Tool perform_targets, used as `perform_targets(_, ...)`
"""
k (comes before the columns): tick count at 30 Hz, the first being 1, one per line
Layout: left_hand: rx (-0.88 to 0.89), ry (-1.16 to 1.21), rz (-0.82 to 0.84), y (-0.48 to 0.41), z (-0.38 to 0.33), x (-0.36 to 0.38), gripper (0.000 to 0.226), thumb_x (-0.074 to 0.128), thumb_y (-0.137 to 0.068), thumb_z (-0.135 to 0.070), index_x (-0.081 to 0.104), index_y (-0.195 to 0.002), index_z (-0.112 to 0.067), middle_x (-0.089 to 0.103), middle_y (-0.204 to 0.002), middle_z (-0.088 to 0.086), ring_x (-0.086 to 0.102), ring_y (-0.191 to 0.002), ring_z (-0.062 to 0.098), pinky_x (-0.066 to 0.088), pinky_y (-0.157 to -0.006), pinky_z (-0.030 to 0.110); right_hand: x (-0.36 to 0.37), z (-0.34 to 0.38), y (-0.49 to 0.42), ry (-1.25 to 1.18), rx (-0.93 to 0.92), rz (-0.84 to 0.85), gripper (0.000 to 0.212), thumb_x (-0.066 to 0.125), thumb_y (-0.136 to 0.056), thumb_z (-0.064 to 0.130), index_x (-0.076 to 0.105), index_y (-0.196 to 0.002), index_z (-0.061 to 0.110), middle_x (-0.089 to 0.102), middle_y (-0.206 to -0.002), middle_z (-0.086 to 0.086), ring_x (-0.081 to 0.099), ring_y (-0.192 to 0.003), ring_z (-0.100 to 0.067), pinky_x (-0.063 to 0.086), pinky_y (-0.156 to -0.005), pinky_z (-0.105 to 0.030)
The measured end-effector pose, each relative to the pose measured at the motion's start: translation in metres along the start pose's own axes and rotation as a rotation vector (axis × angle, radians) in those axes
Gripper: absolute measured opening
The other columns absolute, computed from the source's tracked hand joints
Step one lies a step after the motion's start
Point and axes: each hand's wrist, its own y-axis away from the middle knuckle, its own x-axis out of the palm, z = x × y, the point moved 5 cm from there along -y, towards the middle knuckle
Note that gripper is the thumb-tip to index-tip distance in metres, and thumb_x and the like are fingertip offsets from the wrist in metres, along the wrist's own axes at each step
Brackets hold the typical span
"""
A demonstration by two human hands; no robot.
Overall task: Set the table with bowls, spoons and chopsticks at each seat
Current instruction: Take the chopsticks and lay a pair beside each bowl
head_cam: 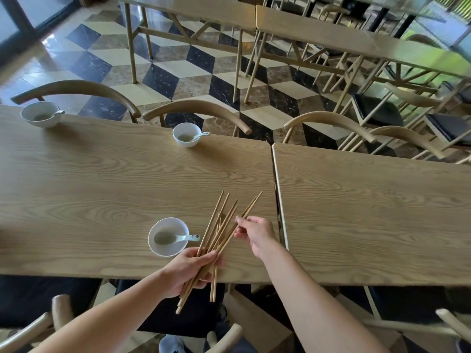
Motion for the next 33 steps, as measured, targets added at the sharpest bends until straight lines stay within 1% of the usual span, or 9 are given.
perform_targets(3, 0.013, -0.024, -0.006, -0.001, -0.004, -0.003, 0.03, 0.059, -0.099, -0.022, 0.061, -0.118, 0.0, 0.076, -0.108, 0.012, 0.066, -0.062, 0.018, 0.053, -0.052, 0.029, 0.004, -0.003, 0.003, -0.01, 0.043, 0.038, 0.025, 0.071, -0.086, -0.002, 0.06, -0.106, -0.012, 0.058, -0.071, -0.009, 0.056, -0.051, -0.014, 0.055, -0.046, -0.023)
perform_targets(6, 0.011, -0.048, -0.016, -0.002, -0.006, -0.004, 0.029, 0.059, -0.098, -0.022, 0.063, -0.117, -0.001, 0.077, -0.106, 0.012, 0.072, -0.071, 0.024, 0.061, -0.065, 0.037, 0.012, -0.011, 0.007, -0.001, 0.082, 0.093, 0.024, 0.07, -0.087, -0.002, 0.06, -0.107, -0.011, 0.057, -0.07, -0.009, 0.056, -0.052, -0.014, 0.054, -0.045, -0.023)
perform_targets(9, 0.002, -0.04, -0.013, 0.0, -0.004, -0.007, 0.027, 0.059, -0.099, -0.02, 0.064, -0.116, 0.0, 0.077, -0.105, 0.012, 0.075, -0.082, 0.029, 0.062, -0.075, 0.043, 0.015, -0.016, 0.005, 0.006, 0.102, 0.114, 0.02, 0.07, -0.087, -0.001, 0.061, -0.103, -0.01, 0.058, -0.069, -0.009, 0.057, -0.051, -0.014, 0.055, -0.046, -0.024)
perform_targets(13, 0.002, -0.028, -0.024, 0.002, -0.002, -0.007, 0.027, 0.059, -0.098, -0.02, 0.066, -0.115, 0.0, 0.077, -0.105, 0.012, 0.074, -0.091, 0.032, 0.062, -0.073, 0.04, 0.018, -0.02, 0.004, 0.03, 0.126, 0.177, 0.009, 0.071, -0.087, 0.001, 0.064, -0.09, -0.005, 0.06, -0.067, -0.008, 0.059, -0.051, -0.014, 0.057, -0.05, -0.025)
perform_targets(17, -0.006, -0.011, -0.011, 0.001, 0.0, -0.009, 0.03, 0.061, -0.097, -0.021, 0.065, -0.116, 0.001, 0.077, -0.107, 0.013, 0.072, -0.102, 0.038, 0.062, -0.075, 0.041, 0.018, -0.022, 0.003, 0.026, 0.132, 0.184, 0.009, 0.072, -0.086, 0.003, 0.065, -0.09, -0.002, 0.06, -0.071, -0.008, 0.06, -0.053, -0.014, 0.057, -0.05, -0.025)
perform_targets(22, -0.028, -0.018, -0.005, 0.0, 0.005, -0.013, 0.031, 0.063, -0.096, -0.022, 0.066, -0.117, 0.0, 0.076, -0.109, 0.013, 0.073, -0.098, 0.036, 0.061, -0.08, 0.046, 0.016, -0.021, 0.001, 0.013, 0.143, 0.183, 0.012, 0.071, -0.087, 0.003, 0.063, -0.094, -0.004, 0.059, -0.074, -0.009, 0.059, -0.054, -0.016, 0.058, -0.05, -0.026)
perform_targets(27, -0.032, -0.029, -0.015, 0.001, 0.006, -0.012, 0.028, 0.063, -0.096, -0.019, 0.066, -0.116, 0.0, 0.077, -0.108, 0.013, 0.074, -0.096, 0.034, 0.062, -0.077, 0.044, 0.014, -0.026, -0.001, 0.01, 0.148, 0.155, 0.042, 0.073, -0.085, 0.002, 0.055, -0.121, -0.011, 0.062, -0.081, -0.011, 0.061, -0.055, -0.015, 0.057, -0.05, -0.027)
perform_targets(30, -0.015, -0.032, -0.028, 0.002, 0.004, -0.011, 0.028, 0.063, -0.096, -0.018, 0.065, -0.116, 0.001, 0.077, -0.106, 0.013, 0.075, -0.091, 0.032, 0.062, -0.074, 0.042, 0.014, -0.028, -0.001, -0.012, 0.153, 0.158, 0.032, 0.072, -0.085, 0.001, 0.059, -0.113, -0.008, 0.062, -0.082, -0.01, 0.06, -0.055, -0.013, 0.057, -0.05, -0.026)
perform_targets(33, 0.008, -0.015, -0.043, 0.004, 0.0, -0.008, 0.027, 0.064, -0.096, -0.018, 0.065, -0.115, 0.002, 0.077, -0.104, 0.014, 0.075, -0.083, 0.029, 0.062, -0.069, 0.039, 0.015, -0.03, 0.001, -0.011, 0.148, 0.156, 0.031, 0.071, -0.084, -0.005, 0.058, -0.112, -0.007, 0.063, -0.087, -0.013, 0.061, -0.059, -0.015, 0.057, -0.05, -0.026)
